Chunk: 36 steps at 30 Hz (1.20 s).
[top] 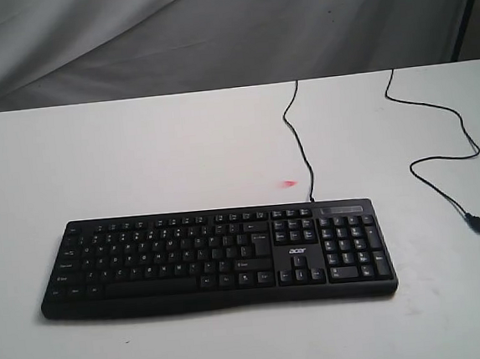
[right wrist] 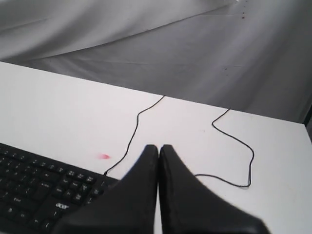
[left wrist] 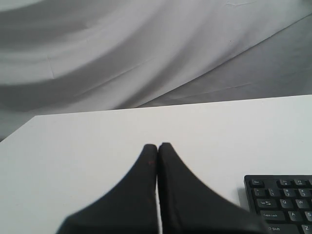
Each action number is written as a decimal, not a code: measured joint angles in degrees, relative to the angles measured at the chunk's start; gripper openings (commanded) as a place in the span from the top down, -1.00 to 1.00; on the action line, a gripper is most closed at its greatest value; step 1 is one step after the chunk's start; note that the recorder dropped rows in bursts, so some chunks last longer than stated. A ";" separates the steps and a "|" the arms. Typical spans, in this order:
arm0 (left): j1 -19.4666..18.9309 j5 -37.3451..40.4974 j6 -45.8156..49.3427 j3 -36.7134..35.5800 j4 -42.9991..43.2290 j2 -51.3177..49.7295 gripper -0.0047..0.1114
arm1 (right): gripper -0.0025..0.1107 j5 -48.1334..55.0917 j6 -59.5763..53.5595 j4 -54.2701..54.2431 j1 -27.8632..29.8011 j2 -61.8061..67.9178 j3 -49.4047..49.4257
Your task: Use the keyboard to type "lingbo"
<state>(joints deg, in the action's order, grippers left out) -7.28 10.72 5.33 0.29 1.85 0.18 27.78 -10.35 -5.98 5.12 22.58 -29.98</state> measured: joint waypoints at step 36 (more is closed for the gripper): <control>0.00 0.00 0.00 0.00 0.00 0.00 0.91 | 0.96 -23.15 -5.23 -0.35 -38.21 69.78 -22.54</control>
<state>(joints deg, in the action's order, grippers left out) -7.28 10.72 5.33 0.29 1.85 0.18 4.64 -15.58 -6.33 -33.09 92.37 -52.52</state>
